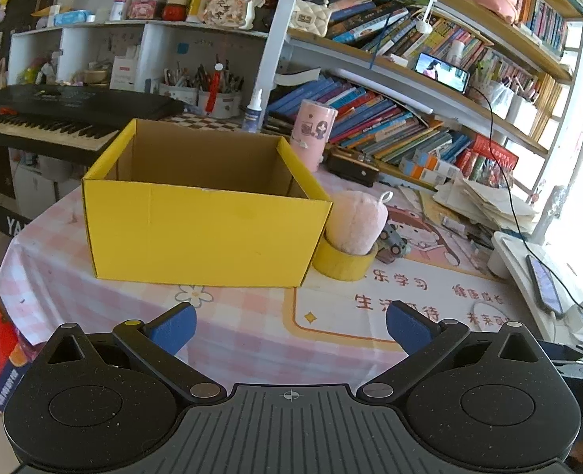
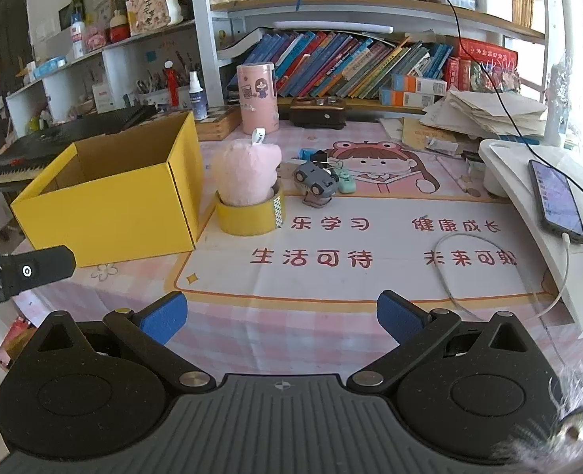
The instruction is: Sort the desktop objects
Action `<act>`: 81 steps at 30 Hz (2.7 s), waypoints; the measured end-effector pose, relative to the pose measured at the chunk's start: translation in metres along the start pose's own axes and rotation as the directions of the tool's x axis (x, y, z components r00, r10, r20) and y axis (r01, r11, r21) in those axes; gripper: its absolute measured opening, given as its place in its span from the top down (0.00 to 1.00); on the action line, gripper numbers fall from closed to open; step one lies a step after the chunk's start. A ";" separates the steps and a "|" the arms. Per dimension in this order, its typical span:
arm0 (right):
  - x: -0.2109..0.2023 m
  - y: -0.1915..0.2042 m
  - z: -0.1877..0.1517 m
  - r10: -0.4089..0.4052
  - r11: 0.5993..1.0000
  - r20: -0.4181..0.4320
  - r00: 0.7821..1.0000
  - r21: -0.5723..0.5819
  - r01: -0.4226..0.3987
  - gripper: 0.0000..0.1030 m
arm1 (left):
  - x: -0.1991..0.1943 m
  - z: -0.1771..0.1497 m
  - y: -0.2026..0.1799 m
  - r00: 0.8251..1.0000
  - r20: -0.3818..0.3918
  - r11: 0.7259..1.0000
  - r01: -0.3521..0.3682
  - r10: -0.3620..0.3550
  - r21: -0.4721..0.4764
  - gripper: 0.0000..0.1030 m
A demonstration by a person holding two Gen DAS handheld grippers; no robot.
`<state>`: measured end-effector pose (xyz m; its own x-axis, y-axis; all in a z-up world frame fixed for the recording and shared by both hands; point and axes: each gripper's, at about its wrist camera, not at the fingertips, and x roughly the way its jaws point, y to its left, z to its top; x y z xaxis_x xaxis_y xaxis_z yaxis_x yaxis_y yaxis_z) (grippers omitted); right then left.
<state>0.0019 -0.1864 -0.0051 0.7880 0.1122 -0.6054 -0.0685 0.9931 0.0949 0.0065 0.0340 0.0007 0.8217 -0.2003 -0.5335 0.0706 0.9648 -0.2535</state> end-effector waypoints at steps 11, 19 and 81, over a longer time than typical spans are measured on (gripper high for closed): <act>0.007 -0.006 0.004 0.008 1.000 -0.003 1.000 0.000 -0.008 0.04 | 0.012 0.000 -0.006 1.000 -0.027 1.000 -0.010 0.010 0.003 0.01; 0.018 -0.019 0.013 0.021 1.000 -0.018 1.000 -0.006 -0.021 0.16 | 0.024 0.002 -0.020 0.999 -0.040 1.000 -0.022 0.023 0.015 0.01; 0.129 -0.178 0.109 0.177 0.977 -0.043 0.983 -0.109 -0.181 0.21 | 0.199 0.053 -0.151 0.952 -0.021 0.949 -0.303 0.306 0.089 0.22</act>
<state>0.1823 -0.3520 -0.0140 0.7364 0.2873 -0.6125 -0.2761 0.9541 0.1156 0.1894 -0.1431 -0.0247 0.7921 0.1008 -0.6020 -0.1313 0.9913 -0.0067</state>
